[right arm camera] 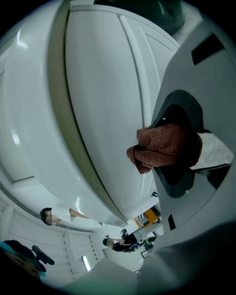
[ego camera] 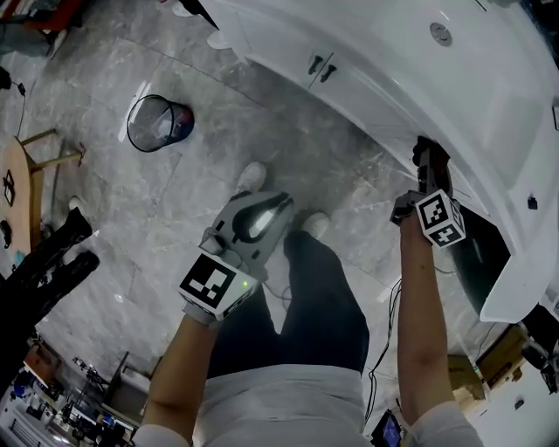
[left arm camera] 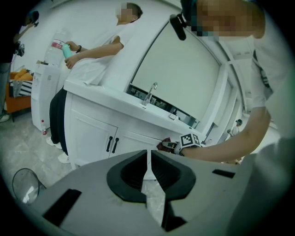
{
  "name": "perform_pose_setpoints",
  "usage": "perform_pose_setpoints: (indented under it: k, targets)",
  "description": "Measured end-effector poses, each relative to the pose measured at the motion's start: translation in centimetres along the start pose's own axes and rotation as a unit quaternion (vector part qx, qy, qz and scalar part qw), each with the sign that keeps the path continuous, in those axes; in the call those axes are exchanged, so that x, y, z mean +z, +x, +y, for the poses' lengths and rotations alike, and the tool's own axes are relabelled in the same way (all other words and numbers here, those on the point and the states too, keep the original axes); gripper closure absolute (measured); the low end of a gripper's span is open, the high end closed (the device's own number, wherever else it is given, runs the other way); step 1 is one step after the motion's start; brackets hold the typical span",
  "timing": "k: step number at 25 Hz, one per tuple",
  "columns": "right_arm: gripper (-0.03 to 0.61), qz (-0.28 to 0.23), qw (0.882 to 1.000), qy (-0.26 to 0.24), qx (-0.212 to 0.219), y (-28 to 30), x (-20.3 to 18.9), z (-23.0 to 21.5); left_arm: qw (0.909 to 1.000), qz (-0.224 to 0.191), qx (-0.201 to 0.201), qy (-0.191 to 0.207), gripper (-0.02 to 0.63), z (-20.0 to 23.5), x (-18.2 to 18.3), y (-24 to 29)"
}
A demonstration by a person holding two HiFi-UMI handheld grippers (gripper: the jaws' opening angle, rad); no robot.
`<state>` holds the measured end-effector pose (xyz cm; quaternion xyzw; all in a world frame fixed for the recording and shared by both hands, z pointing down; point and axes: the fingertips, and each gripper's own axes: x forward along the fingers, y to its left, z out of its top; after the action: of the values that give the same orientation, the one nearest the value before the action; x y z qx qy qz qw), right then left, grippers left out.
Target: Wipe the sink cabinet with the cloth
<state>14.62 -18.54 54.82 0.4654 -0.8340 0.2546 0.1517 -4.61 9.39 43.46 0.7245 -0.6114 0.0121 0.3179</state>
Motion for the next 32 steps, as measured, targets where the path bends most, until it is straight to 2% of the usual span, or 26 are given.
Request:
perform_pose_setpoints:
  k: [3, 6, 10, 14, 19, 24, 32]
  targets:
    - [0.399, 0.021, 0.999, 0.032, -0.01, 0.7, -2.5, -1.0, 1.0, 0.001, 0.006, 0.0, 0.601, 0.4, -1.2, 0.0]
    - [0.399, 0.021, 0.998, 0.055, -0.015, 2.0, -4.0, -2.9, 0.9999, -0.002, 0.008, 0.01, 0.601, 0.8, -2.1, -0.1]
    - [0.399, 0.03, 0.998, 0.053, 0.002, 3.0, -4.7, -3.0, 0.9998, 0.013, 0.009, 0.011, 0.601, 0.8, -4.2, 0.0]
    - [0.399, 0.031, 0.997, 0.066, 0.01, 3.3, -4.8, -2.9, 0.9998, -0.005, 0.019, 0.001, 0.601, 0.8, -4.8, 0.6]
    - [0.399, 0.048, 0.996, 0.077, 0.011, 4.5, -6.3, -3.6, 0.9992, -0.006, 0.033, -0.021, 0.601, 0.4, -5.6, 1.1]
    - [0.399, 0.072, 0.994, 0.077, 0.009, 6.2, -8.6, -4.6, 0.9988, -0.005, 0.045, -0.02, 0.601, 0.5, -6.8, 1.7]
    - [0.399, 0.109, 0.993, 0.049, 0.003, 9.1, -13.2, -6.4, 0.9968, -0.009, 0.072, -0.034, 0.601, 1.4, -8.9, 2.4]
